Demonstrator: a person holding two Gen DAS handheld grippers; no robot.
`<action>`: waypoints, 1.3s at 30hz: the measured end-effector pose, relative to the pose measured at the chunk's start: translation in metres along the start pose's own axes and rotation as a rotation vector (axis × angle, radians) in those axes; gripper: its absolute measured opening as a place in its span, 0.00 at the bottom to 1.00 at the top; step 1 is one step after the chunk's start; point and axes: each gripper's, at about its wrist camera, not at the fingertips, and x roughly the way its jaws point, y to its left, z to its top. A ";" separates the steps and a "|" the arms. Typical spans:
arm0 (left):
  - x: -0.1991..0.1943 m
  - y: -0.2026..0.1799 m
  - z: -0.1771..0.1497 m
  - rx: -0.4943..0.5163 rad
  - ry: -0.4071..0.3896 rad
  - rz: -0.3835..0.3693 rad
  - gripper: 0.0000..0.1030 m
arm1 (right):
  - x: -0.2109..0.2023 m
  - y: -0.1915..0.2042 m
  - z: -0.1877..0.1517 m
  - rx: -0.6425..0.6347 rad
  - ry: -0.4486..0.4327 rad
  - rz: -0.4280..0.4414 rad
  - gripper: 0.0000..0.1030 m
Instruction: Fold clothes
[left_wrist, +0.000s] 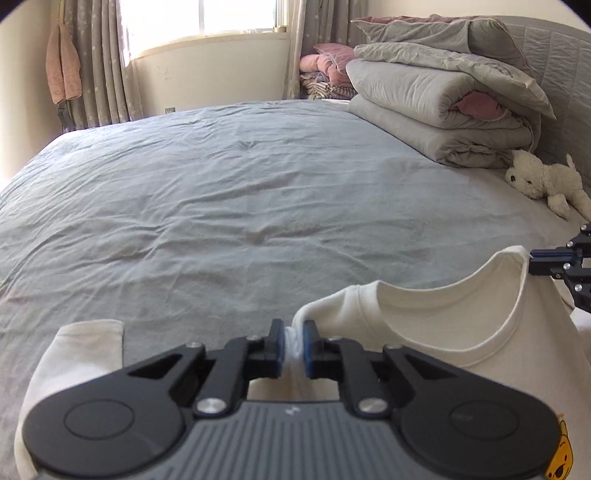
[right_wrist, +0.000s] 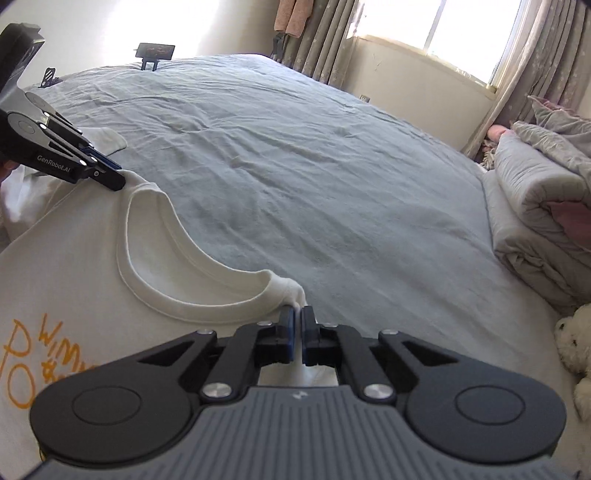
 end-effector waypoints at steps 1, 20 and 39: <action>0.001 -0.001 0.007 0.002 -0.038 0.026 0.10 | 0.001 -0.002 0.006 -0.013 -0.018 -0.046 0.03; 0.028 0.022 0.002 -0.087 0.007 0.181 0.61 | 0.094 0.005 -0.007 0.121 0.098 -0.227 0.63; -0.185 -0.024 -0.163 -0.277 0.197 -0.089 0.76 | -0.131 0.109 -0.059 0.117 0.132 0.310 0.67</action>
